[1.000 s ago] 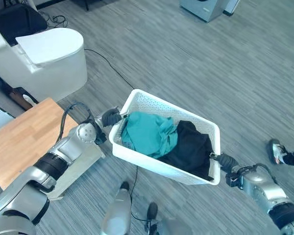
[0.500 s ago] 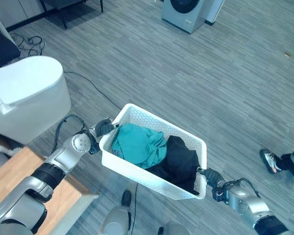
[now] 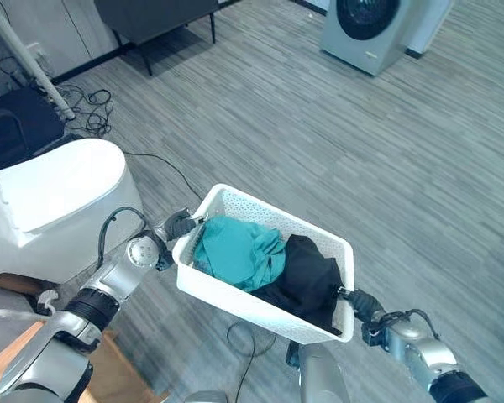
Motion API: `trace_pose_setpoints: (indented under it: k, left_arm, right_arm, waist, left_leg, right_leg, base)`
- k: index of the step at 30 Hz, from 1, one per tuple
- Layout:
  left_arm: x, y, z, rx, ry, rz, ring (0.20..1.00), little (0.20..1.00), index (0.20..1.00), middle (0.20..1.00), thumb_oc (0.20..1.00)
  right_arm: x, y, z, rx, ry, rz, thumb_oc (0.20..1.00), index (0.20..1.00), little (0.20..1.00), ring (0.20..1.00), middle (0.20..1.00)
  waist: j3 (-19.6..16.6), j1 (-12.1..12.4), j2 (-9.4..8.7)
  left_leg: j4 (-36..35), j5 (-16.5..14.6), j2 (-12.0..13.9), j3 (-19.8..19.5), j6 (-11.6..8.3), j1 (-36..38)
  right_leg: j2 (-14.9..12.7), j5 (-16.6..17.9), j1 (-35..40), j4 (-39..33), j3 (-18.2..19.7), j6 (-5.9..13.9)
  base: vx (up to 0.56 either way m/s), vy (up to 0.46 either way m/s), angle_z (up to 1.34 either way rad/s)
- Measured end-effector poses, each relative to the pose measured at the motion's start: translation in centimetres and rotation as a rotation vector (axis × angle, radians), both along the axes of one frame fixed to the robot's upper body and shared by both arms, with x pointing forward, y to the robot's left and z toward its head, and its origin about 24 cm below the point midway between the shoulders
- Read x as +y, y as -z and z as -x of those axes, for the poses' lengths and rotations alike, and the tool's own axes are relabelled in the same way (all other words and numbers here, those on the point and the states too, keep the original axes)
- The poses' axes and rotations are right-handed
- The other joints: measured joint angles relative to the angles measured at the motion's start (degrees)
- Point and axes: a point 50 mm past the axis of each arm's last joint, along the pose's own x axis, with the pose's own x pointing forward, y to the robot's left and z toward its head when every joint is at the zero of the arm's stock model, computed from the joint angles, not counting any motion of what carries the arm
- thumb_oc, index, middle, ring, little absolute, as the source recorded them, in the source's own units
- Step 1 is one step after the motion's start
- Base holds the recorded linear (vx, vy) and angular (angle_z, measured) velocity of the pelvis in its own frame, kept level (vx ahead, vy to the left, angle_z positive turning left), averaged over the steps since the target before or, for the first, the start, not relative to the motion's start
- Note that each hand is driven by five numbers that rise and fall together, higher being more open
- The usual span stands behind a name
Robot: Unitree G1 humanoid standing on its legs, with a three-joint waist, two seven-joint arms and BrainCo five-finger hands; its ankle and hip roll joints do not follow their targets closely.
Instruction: Grab the laundry basket,head to the washer,open it,put in the laundry and shut it.
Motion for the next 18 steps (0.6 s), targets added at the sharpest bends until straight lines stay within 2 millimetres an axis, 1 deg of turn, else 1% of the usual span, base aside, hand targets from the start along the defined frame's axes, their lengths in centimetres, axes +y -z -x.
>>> trace_pose_setpoints:
  k: [1,2,3,4,5,6,7,8,9,10,11,12,13,14,15,16,17,18]
  left_arm:
    - [0.0,-0.3,-0.1,-0.011,-0.001,0.003,0.200,0.200,0.200,0.200,0.200]
    - [0.0,-0.4,-0.1,-0.019,-0.002,0.008,0.200,0.200,0.200,0.200,0.200]
    - [-0.1,-0.2,-0.1,-0.021,-0.008,0.026,0.200,0.200,0.200,0.200,0.200]
    - [-0.4,-0.7,-0.4,-0.035,-0.002,0.032,0.200,0.200,0.200,0.200,0.200]
    - [-0.7,-1.0,-0.5,-0.046,0.006,0.038,0.200,0.200,0.200,0.200,0.200]
    - [-0.9,-1.4,-0.4,-0.060,0.021,0.037,0.200,0.200,0.200,0.200,0.200]
    - [-0.9,-1.8,-0.2,-0.071,0.035,0.026,0.200,0.200,0.200,0.200,0.200]
    - [-0.3,-1.5,0.0,-0.060,0.025,0.014,0.200,0.200,0.200,0.200,0.200]
    - [0.1,-1.3,0.1,-0.048,0.018,0.004,0.200,0.200,0.200,0.200,0.200]
    - [-0.1,-1.6,0.1,-0.052,0.028,0.010,0.200,0.200,0.200,0.200,0.200]
    - [-1.0,-2.0,0.2,-0.073,0.056,0.032,0.200,0.200,0.200,0.200,0.200]
    - [-1.4,-2.4,0.4,-0.091,0.079,0.042,0.200,0.200,0.200,0.200,0.200]
    - [-1.1,-2.0,0.5,-0.076,0.068,0.039,0.200,0.200,0.200,0.200,0.200]
    - [-0.9,-1.8,0.5,-0.068,0.059,0.037,0.200,0.200,0.200,0.200,0.200]
    - [-0.8,-1.7,0.5,-0.063,0.053,0.037,0.200,0.200,0.200,0.200,0.200]
    - [-0.8,-1.8,0.4,-0.069,0.050,0.042,0.200,0.200,0.200,0.200,0.200]
    - [-0.7,-1.7,0.5,-0.066,0.045,0.040,0.200,0.200,0.200,0.200,0.200]
    - [-0.4,-1.3,0.5,-0.050,0.040,0.026,0.200,0.200,0.200,0.200,0.200]
  right_arm:
    - [0.0,-0.2,-0.4,-0.009,-0.002,0.004,0.200,0.200,0.200,0.200,0.200]
    - [-0.2,-0.6,-0.5,-0.022,-0.006,0.007,0.200,0.200,0.200,0.200,0.200]
    - [-0.6,-1.0,-1.0,-0.034,-0.003,0.023,0.200,0.200,0.200,0.200,0.200]
    - [-1.0,-1.5,-1.4,-0.049,-0.005,0.039,0.200,0.200,0.200,0.200,0.200]
    - [-1.1,-1.6,-1.5,-0.052,-0.004,0.043,0.200,0.200,0.200,0.200,0.200]
    - [-1.3,-1.7,-1.5,-0.054,-0.003,0.049,0.200,0.200,0.200,0.200,0.200]
    - [-1.2,-1.6,-1.4,-0.051,0.004,0.037,0.200,0.200,0.200,0.200,0.200]
    - [-0.7,-1.3,-1.3,-0.047,-0.002,0.024,0.200,0.200,0.200,0.200,0.200]
    - [-0.5,-1.2,-1.2,-0.049,-0.003,0.016,0.200,0.200,0.200,0.200,0.200]
    - [-0.6,-1.2,-0.8,-0.051,0.003,0.013,0.200,0.200,0.200,0.200,0.200]
    - [-1.2,-1.4,-0.4,-0.061,0.032,0.006,0.200,0.200,0.200,0.200,0.200]
    - [-1.5,-1.5,-0.5,-0.066,0.048,0.016,0.200,0.200,0.200,0.200,0.200]
    - [-1.5,-1.5,-0.4,-0.064,0.046,0.016,0.200,0.200,0.200,0.200,0.200]
    - [-1.4,-1.5,-0.4,-0.064,0.039,0.017,0.200,0.200,0.200,0.200,0.200]
    - [-1.1,-1.2,-0.4,-0.050,0.021,0.026,0.200,0.200,0.200,0.200,0.200]
    - [-0.9,-1.1,-0.3,-0.044,0.010,0.027,0.200,0.200,0.200,0.200,0.200]
    - [-0.6,-0.8,-0.1,-0.035,0.008,0.017,0.200,0.200,0.200,0.200,0.200]
    - [-0.2,-0.3,0.2,-0.018,0.002,0.010,0.200,0.200,0.200,0.200,0.200]
  waist:
    - [-0.49,-0.41,0.30]
    - [-1.24,-0.67,-0.35]
    - [-2.19,-0.86,0.83]
    - [-2.53,-1.66,0.47]
    - [-2.70,-2.09,-0.01]
    - [-2.63,-2.19,-0.12]
    - [-2.16,-0.79,-2.02]
    - [-2.33,-0.81,-4.02]
    - [-2.57,-1.14,-5.18]
    - [-2.51,-0.94,-6.67]
    - [-1.72,-0.49,-6.73]
    - [-0.39,1.07,-6.56]
    - [-0.34,2.25,-6.69]
    - [-0.25,2.94,-6.43]
    - [-0.35,3.60,-5.34]
    - [-0.02,3.50,-5.04]
    - [0.09,3.60,-5.15]
    - [-0.47,4.30,-5.26]
  left_leg:
    - [4.83,0.70,2.06,-0.96,-1.11,-0.68]
    - [9.23,1.52,2.60,-0.60,-0.91,-1.39]
    - [12.37,3.48,3.50,-1.47,-0.69,-2.12]
    - [24.71,10.55,4.97,-2.43,-0.03,-7.46]
    - [35.39,17.86,6.66,-2.10,1.39,-13.10]
    - [46.41,20.53,8.60,-1.63,4.37,-19.51]
    - [58.87,18.05,9.24,-1.48,6.41,-27.55]
    - [59.56,15.72,9.11,-0.33,6.04,-31.53]
    - [59.68,14.15,9.42,0.56,6.39,-35.04]
    - [60.04,12.29,8.09,1.21,6.76,-40.80]
    - [58.89,9.25,7.76,2.51,8.44,-45.75]
    - [51.43,8.52,6.06,4.24,7.80,-49.83]
    - [40.76,8.52,3.63,4.54,6.87,-50.46]
    - [28.99,9.15,2.18,5.69,6.29,-49.84]
    - [10.41,10.24,-0.04,7.41,4.91,-47.81]
    - [5.06,11.29,-1.32,6.95,4.94,-47.28]
    - [5.63,13.20,-2.33,7.43,6.62,-47.52]
    - [4.69,13.61,-3.55,6.47,7.15,-48.04]
  right_leg:
    - [1.32,1.21,0.30,3.05,0.44,-1.72]
    - [2.38,4.12,1.02,4.11,1.01,-7.68]
    - [4.64,0.67,1.38,6.66,1.07,-8.05]
    - [7.21,-2.43,3.20,7.72,1.05,-9.92]
    - [7.91,-3.72,4.87,6.90,0.82,-10.74]
    - [10.20,-5.00,7.32,4.91,1.04,-11.70]
    - [12.52,-4.66,12.03,2.98,2.21,-12.51]
    - [12.92,-5.47,14.78,1.87,3.08,-12.95]
    - [13.16,-5.52,16.93,0.91,3.07,-13.01]
    - [12.95,-7.78,19.06,-0.64,3.51,-13.35]
    - [13.25,-7.95,21.34,-3.09,3.53,-13.09]
    - [13.35,-7.40,23.62,-3.83,3.99,-11.93]
    - [12.99,-8.44,25.52,-5.23,4.50,-10.19]
    - [13.17,-8.78,27.55,-6.97,4.53,-9.80]
    - [14.13,-9.38,31.26,-10.40,4.34,-8.68]
    - [14.49,-9.94,32.96,-10.56,4.23,-8.87]
    - [14.60,-10.68,34.07,-10.52,3.90,-7.77]
    - [14.75,-11.33,35.67,-10.86,3.45,-6.75]
  base:
    - [0.34,-0.241,-0.13]
    - [0.50,-0.429,-0.31]
    - [0.55,-0.642,-0.39]
    - [0.61,-0.686,-0.35]
    - [0.40,-0.511,-0.21]
    - [0.26,-0.322,-0.63]
    - [0.24,-0.327,-0.76]
    - [0.44,-0.330,-0.76]
    - [0.31,-0.188,-0.26]
    - [0.23,-0.022,0.01]
    - [0.34,-0.001,-0.14]
    - [0.47,0.012,-0.35]
    - [0.52,0.053,-0.66]
    - [0.29,0.048,-0.54]
    - [0.44,0.086,-0.36]
    - [0.43,0.075,-0.19]
    - [0.43,0.076,-0.10]
    - [0.44,0.073,-0.28]
